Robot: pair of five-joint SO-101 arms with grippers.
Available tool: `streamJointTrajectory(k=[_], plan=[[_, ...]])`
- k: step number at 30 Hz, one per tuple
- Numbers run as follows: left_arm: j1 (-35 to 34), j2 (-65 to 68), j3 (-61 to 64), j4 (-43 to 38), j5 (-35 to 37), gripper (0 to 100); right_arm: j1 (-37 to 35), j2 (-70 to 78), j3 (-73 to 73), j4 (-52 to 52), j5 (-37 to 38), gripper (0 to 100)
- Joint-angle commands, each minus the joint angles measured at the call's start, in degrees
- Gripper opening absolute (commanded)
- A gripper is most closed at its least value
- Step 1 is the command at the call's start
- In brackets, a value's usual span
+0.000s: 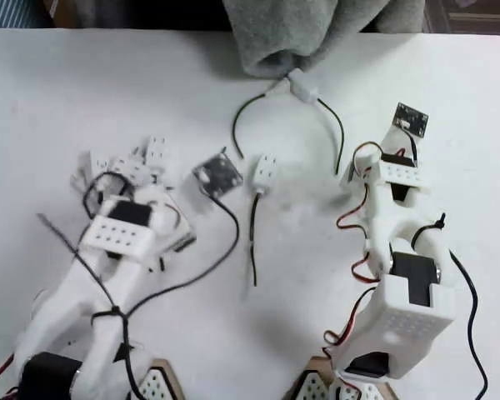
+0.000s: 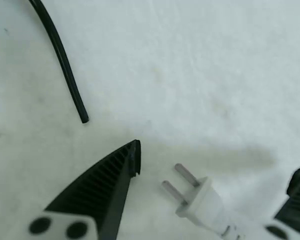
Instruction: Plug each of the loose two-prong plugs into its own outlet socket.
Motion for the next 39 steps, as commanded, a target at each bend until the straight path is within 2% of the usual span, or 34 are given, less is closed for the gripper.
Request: streamJointTrajectory(k=[1, 4, 12, 21, 28, 31, 34, 36, 39], plan=[[-4.0, -1.9, -2.5, -4.1, -1.9, 26, -0.1, -2.5, -0.3, -0.7, 0.5, 44.3], [-5.7, -0.5, -2.6, -5.3, -6.0, 26, -0.1, -2.5, -0.3, -0.7, 0.5, 44.3], [-5.7, 17.7, -13.4, -6.5, -5.9, 26, -0.1, -2.5, -0.3, -0.7, 0.5, 44.3], [-4.9, 30.2, -27.4, 2.8, -6.2, 26, -0.1, -2.5, -0.3, -0.7, 0.5, 44.3], [0.2, 34.6, -30.0, 7.1, -6.3, 26, -0.1, -2.5, -0.3, -0.7, 0.5, 44.3], [0.4, 35.5, -30.9, 7.5, -6.4, 22, -0.1, -2.5, -0.3, -0.7, 0.5, 44.3], [0.0, 35.7, -32.4, 12.0, -8.4, 17, -0.1, -2.5, -0.3, -0.7, 0.5, 44.3], [0.4, 35.7, -32.4, 15.2, -11.3, 17, -0.1, -2.5, -0.3, -0.7, 0.5, 44.3], [0.0, 35.7, -32.4, 17.6, -11.5, 17, -0.1, -2.5, -0.3, -0.7, 0.5, 44.3]])
